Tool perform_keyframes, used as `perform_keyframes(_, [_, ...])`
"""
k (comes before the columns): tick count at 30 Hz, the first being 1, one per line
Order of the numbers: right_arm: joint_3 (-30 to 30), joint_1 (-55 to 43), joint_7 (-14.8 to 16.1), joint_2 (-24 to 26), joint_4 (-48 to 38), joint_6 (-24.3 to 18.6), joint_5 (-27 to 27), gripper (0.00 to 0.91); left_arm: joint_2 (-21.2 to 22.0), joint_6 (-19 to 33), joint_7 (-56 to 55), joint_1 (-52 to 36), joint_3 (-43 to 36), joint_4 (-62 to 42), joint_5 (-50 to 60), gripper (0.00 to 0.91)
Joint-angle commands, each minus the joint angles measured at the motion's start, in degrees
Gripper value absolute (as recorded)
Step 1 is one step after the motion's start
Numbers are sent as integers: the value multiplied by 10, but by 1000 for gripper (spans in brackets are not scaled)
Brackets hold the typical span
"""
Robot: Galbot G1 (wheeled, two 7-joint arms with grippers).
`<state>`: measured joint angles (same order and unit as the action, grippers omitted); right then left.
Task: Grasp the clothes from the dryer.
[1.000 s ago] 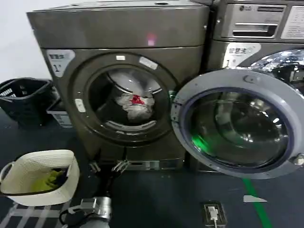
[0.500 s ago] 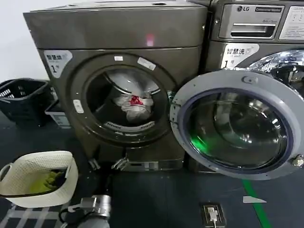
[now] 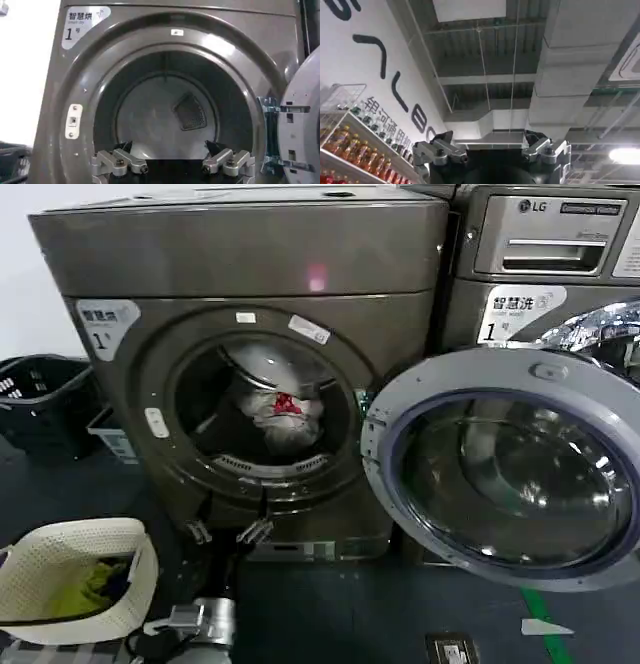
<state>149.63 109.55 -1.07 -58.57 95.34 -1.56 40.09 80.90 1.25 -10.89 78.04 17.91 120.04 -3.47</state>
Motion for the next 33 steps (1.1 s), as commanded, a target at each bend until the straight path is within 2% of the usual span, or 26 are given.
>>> perform_keyframes(1, [0,-1,-2,1,1,2,1,907,-1,0,0,1,1,2,0,907])
perform_keyframes(33, [2,2,1,2,4,1,-1,907,2,-9,-1,-12,2,-3,-13,907])
